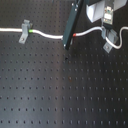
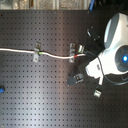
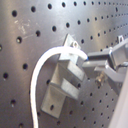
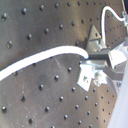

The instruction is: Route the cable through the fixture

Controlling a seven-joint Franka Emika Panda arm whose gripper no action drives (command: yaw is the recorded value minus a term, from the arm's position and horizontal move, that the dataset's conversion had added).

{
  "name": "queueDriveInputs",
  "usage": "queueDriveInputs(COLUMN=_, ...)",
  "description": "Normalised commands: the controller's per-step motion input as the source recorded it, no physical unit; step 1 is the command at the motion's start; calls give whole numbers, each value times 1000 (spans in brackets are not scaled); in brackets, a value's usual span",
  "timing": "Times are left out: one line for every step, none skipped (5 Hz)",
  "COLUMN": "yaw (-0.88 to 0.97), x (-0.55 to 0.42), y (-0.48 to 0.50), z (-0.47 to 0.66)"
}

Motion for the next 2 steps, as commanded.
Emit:
queueDriveInputs(yaw=-171, x=188, y=-59, z=-469)
queueDriveInputs(yaw=-137, x=103, y=-116, z=-586)
